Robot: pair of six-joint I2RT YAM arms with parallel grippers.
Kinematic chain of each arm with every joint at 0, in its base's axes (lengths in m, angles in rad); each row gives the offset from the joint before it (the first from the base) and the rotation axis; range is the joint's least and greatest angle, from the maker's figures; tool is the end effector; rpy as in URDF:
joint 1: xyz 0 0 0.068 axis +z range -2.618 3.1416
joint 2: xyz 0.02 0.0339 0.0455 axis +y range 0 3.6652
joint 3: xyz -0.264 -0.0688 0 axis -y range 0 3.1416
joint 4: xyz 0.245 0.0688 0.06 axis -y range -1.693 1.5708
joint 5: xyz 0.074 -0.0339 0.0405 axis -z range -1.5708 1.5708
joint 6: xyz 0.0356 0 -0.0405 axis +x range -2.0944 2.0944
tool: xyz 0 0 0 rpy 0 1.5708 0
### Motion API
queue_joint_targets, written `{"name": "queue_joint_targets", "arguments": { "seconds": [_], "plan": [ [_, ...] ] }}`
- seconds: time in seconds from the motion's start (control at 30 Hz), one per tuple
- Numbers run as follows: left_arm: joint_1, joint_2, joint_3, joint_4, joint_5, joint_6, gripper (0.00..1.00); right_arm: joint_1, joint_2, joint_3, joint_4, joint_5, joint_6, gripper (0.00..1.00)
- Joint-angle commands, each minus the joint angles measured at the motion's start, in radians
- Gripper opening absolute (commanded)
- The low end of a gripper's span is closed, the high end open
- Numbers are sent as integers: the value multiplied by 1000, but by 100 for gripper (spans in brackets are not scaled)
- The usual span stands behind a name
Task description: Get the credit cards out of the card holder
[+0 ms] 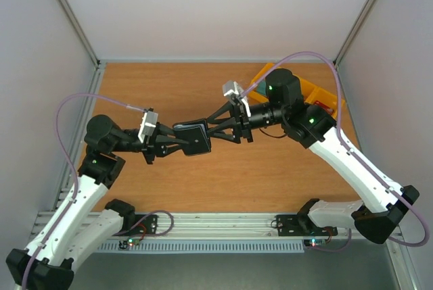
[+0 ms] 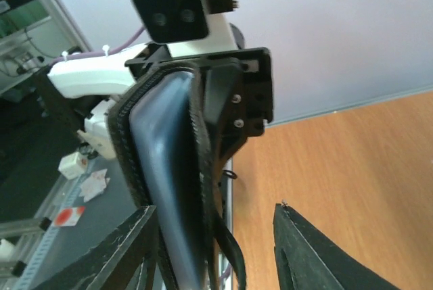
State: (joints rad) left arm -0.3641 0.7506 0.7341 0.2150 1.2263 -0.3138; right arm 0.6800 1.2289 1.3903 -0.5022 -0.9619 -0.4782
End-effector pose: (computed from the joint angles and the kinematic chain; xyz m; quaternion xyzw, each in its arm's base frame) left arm 0.1350 -0.0873 0.3665 0.4581 0.5068 -0.5542 0.4755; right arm 0.1780 0.1815 0.4293 -0.6197 0.4600 0.4275 0.4708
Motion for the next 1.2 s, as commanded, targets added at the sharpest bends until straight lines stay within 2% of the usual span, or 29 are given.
{"name": "queue_joint_targets", "arguments": {
  "seconds": [0.0,0.07,0.13,0.33,0.53,0.7,0.8,0.83,0.93,1.07,1.17],
  "plan": [
    [-12,0,4,55,37,32,0,25,23,64,-63,-6,-53,43],
    [-14,2,8,49,38,37,0,27,29,72,-62,-25,-55,42],
    [-13,4,10,50,37,41,0,37,37,76,-76,-26,-65,45],
    [-18,7,10,54,54,51,0,84,59,80,-152,57,-127,48],
    [-19,17,15,56,27,36,0,140,91,116,-220,59,-184,64],
    [-19,18,6,58,-12,20,0,153,108,141,-259,-21,-215,61],
    [-19,24,-3,62,-20,9,0,153,109,149,-297,-81,-243,69],
    [-21,24,-6,62,-24,12,0,152,108,144,-291,-71,-237,66],
    [-21,27,-12,59,-55,22,0,153,105,123,-232,-4,-192,47],
    [-21,28,-13,77,-65,-6,0,153,78,71,-116,65,-136,32],
    [-21,22,-17,70,-68,-11,0,153,56,46,-64,78,-116,11]
  ]
}}
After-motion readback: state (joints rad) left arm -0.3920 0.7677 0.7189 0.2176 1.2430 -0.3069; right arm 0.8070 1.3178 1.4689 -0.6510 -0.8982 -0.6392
